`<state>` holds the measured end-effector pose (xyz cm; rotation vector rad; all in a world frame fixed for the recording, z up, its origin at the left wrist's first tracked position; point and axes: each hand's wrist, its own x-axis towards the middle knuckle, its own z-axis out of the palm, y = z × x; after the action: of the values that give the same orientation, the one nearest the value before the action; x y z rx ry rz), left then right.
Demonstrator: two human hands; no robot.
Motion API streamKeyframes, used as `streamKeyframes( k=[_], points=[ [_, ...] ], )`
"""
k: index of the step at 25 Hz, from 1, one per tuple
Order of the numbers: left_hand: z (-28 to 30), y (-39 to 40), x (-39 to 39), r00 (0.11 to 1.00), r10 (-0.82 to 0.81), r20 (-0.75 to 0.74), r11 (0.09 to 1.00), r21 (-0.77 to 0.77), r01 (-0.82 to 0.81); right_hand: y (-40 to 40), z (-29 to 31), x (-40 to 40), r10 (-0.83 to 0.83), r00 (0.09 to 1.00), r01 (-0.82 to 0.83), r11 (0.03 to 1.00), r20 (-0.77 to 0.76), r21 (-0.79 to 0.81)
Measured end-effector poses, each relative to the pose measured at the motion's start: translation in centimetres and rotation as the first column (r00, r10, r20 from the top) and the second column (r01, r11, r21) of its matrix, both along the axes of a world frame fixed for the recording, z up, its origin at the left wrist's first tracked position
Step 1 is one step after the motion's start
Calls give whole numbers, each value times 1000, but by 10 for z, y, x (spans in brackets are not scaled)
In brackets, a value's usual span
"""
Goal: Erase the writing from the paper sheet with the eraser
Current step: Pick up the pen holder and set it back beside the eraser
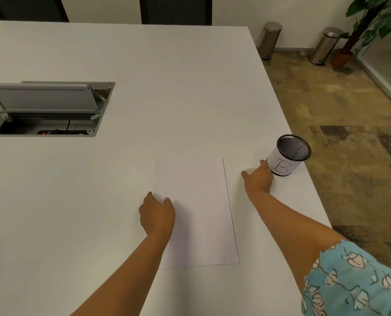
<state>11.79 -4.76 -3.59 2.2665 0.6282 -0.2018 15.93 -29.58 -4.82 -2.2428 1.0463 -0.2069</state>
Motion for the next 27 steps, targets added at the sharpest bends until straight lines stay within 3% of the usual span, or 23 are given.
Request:
streamKeyframes(
  k=[6, 9, 12, 19, 27],
  points=[
    [2, 0, 1, 999, -25, -34, 1000, -11, 24, 48, -4, -45, -77, 987, 71, 996, 138, 48],
    [6, 0, 4, 997, -49, -51, 998, -43, 47, 93, -12, -79, 51, 989, -59, 997, 142, 49],
    [9, 0, 10, 997, -50, -56, 995, -86, 45, 109, -10, -84, 91, 987, -105, 988, 131, 110],
    [12, -7, 15, 991, -110, -79, 989, -108, 101, 91, -3, -77, 187, 982, -187, 982, 10, 23],
    [6, -3, 17, 995, -82, -65, 985, -155, 71, 84, -4, -73, 221, 975, -221, 975, -10, 10]
  ],
)
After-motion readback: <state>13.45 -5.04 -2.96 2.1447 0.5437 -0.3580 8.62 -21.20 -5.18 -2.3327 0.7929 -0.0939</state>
